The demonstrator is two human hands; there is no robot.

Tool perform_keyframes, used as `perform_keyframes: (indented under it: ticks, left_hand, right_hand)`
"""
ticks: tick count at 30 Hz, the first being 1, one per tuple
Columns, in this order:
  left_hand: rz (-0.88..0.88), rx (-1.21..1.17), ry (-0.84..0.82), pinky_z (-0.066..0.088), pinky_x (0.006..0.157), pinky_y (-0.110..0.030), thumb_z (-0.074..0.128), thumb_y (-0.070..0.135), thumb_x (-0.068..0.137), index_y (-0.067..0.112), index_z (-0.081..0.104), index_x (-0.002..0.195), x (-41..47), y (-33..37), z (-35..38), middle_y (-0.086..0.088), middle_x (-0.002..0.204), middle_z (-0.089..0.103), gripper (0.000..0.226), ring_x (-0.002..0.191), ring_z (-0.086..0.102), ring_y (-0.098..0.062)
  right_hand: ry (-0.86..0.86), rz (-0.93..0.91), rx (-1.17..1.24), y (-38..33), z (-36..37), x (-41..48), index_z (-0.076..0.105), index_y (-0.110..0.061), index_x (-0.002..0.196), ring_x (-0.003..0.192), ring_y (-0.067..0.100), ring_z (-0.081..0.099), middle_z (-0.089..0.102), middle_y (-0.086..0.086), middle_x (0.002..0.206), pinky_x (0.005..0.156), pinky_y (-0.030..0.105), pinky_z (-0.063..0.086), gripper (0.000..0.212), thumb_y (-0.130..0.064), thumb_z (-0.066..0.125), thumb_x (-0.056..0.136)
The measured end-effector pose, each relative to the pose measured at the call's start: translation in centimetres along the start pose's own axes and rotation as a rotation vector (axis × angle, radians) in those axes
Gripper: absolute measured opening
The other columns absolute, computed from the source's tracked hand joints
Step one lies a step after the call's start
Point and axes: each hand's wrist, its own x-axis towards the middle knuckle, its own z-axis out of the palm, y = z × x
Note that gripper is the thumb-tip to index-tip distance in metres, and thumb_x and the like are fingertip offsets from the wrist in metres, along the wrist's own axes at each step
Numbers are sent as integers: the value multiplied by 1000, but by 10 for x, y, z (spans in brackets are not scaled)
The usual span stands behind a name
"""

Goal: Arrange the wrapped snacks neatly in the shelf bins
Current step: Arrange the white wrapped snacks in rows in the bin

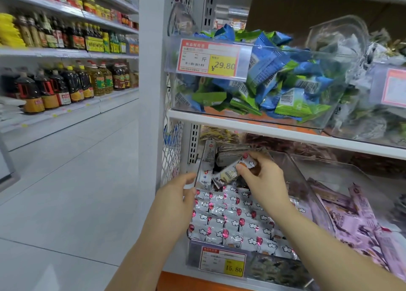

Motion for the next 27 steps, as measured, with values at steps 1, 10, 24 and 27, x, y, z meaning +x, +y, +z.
perform_keyframes:
  ticks: [1,10,24,27]
  left_hand:
    - [-3,1,-5,38,59,2,45,18,97,32,50,129,1,0,0,17,121,57,36,80,56,6]
    - [-14,37,-23,35,59,0,45,21,97,34,53,125,1,0,2,19,110,59,32,77,54,9]
    - [-23,44,-51,44,69,-11,44,23,97,38,54,121,-1,-2,1,18,111,61,30,84,57,7]
    - [-18,38,-49,49,81,-22,45,23,97,37,55,122,0,-2,0,17,116,61,30,96,58,0]
  right_hand:
    - [-47,-8,-27,0,0,1,58,-14,122,62,4,50,64,-4,88,55,5,37,36,-25,64,88]
    - [-671,-196,-415,-17,6,36,55,-21,123,91,7,47,58,-3,116,68,19,33,36,-31,61,89]
    - [-803,-145,-335,-4,10,42,56,-22,127,112,13,54,57,-5,128,84,21,38,37,-31,58,91]
    - [-830,-195,-387,-7,15,45,62,-19,118,90,14,59,65,-1,112,70,24,41,29,-27,60,90]
